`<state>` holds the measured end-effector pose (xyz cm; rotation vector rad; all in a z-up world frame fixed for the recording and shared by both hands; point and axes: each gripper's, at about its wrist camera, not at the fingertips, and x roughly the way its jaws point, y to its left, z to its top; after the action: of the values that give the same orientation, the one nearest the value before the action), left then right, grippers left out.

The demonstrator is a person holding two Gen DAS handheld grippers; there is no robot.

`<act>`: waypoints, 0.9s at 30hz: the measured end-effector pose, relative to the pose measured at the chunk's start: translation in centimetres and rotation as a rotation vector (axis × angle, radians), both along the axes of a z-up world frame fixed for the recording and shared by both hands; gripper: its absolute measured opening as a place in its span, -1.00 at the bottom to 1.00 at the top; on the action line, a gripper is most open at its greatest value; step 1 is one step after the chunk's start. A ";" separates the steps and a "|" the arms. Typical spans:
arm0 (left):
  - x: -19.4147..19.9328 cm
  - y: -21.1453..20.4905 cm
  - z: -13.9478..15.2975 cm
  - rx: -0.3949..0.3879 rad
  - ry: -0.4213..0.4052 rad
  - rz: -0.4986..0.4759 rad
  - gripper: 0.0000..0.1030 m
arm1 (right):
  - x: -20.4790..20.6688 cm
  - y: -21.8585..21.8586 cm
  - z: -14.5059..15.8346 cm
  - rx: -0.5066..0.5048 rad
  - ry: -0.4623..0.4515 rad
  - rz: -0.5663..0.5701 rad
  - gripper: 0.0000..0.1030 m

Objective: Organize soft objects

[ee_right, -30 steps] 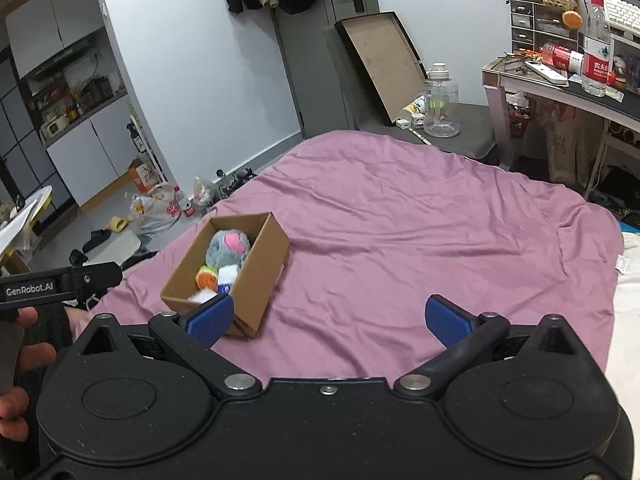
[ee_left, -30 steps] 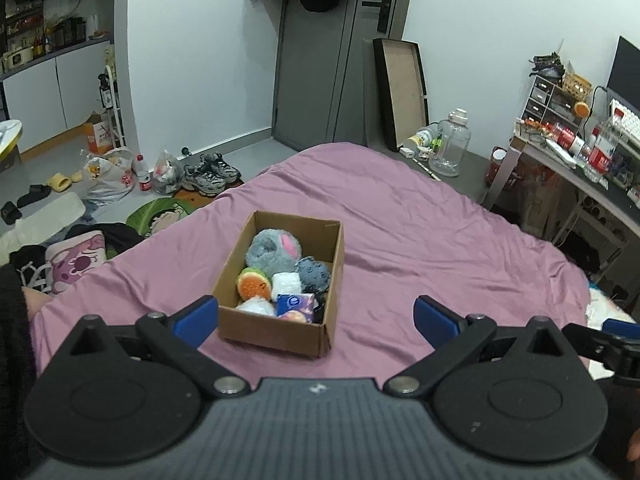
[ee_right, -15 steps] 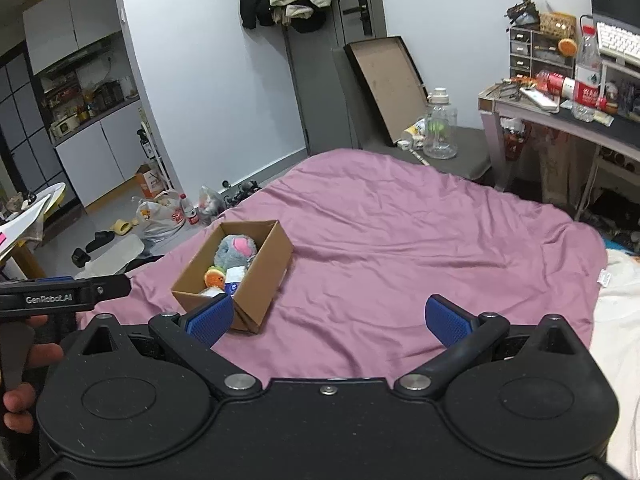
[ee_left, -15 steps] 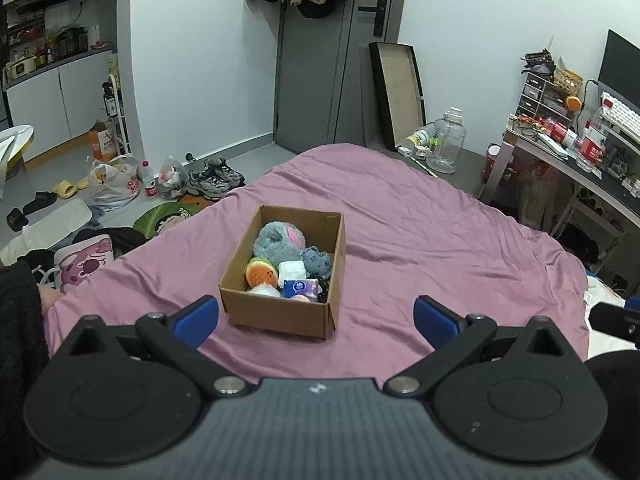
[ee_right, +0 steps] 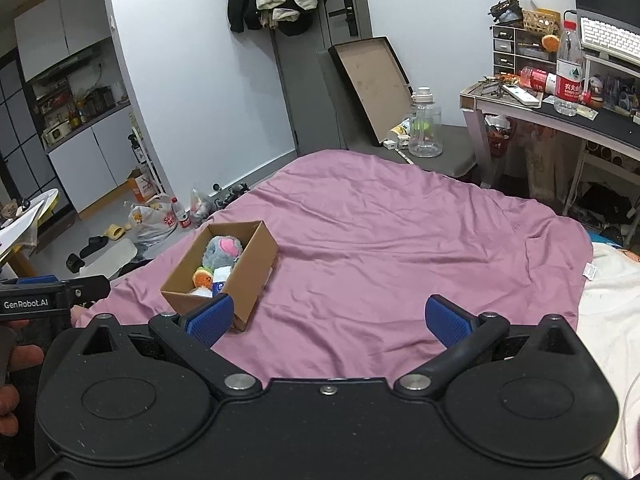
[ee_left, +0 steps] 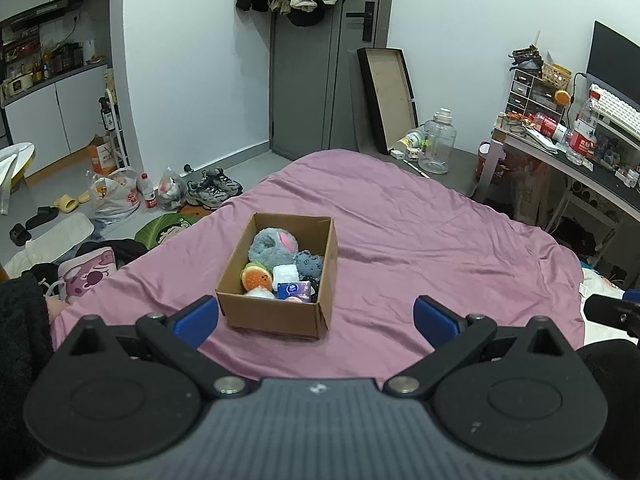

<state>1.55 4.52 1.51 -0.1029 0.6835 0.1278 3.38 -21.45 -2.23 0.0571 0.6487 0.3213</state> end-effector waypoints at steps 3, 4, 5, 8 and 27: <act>-0.2 -0.2 0.0 -0.003 0.002 0.002 1.00 | -0.3 -0.1 0.0 -0.003 -0.004 0.006 1.00; -0.2 -0.3 0.1 -0.003 0.002 0.000 1.00 | -0.4 -0.1 0.1 -0.004 -0.007 0.010 1.00; -0.3 -0.4 0.1 -0.001 0.002 -0.003 1.00 | -0.4 -0.1 0.1 -0.005 -0.009 0.013 1.00; -0.6 -0.6 0.2 0.002 0.001 -0.001 1.00 | -0.6 0.0 0.2 -0.007 -0.011 0.015 1.00; -1.0 -0.7 0.4 0.003 -0.002 -0.005 1.00 | -0.8 -0.3 0.7 -0.015 -0.026 0.015 1.00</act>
<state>0.58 3.79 1.90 -0.0989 0.6819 0.1240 2.60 -21.75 -1.55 0.0341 0.6263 0.3307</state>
